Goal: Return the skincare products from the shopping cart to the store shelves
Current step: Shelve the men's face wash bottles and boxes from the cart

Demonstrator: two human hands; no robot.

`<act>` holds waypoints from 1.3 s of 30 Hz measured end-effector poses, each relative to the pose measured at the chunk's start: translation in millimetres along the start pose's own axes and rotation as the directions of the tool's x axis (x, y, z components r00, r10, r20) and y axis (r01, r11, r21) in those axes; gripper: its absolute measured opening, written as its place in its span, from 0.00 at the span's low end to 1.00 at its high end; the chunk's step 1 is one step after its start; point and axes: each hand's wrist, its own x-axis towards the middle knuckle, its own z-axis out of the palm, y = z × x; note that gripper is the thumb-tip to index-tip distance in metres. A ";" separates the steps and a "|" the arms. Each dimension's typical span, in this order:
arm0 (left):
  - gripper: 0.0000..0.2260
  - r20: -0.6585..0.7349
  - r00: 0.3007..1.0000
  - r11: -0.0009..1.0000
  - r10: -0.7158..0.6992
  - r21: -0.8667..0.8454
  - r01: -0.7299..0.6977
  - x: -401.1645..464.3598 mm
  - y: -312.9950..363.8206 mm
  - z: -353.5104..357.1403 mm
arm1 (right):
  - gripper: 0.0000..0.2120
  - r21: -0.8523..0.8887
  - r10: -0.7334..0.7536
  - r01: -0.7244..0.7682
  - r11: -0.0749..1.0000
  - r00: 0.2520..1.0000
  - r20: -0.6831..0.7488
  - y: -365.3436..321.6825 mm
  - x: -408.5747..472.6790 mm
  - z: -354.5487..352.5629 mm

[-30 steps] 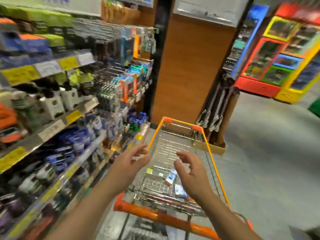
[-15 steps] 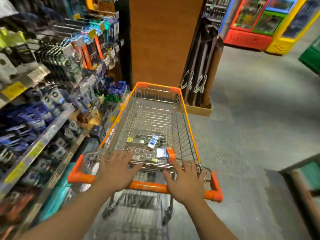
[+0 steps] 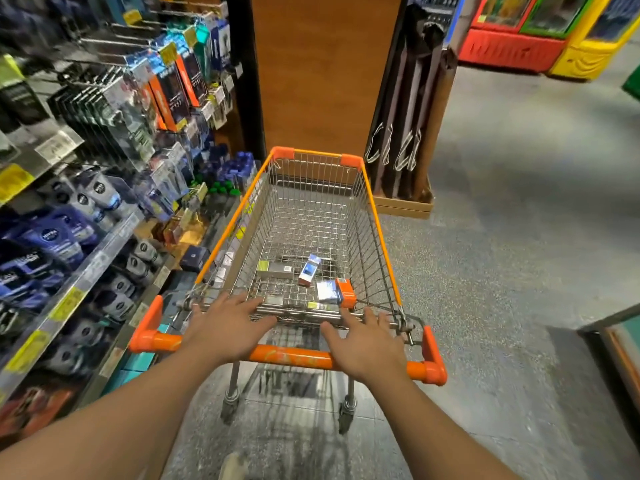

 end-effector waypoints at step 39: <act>0.42 0.123 0.986 0.993 0.117 -0.015 -0.116 180.9 -18.6 -99.5 | 0.34 -0.043 0.104 -0.107 0.993 0.993 -0.056 -74.4 173.2 -83.2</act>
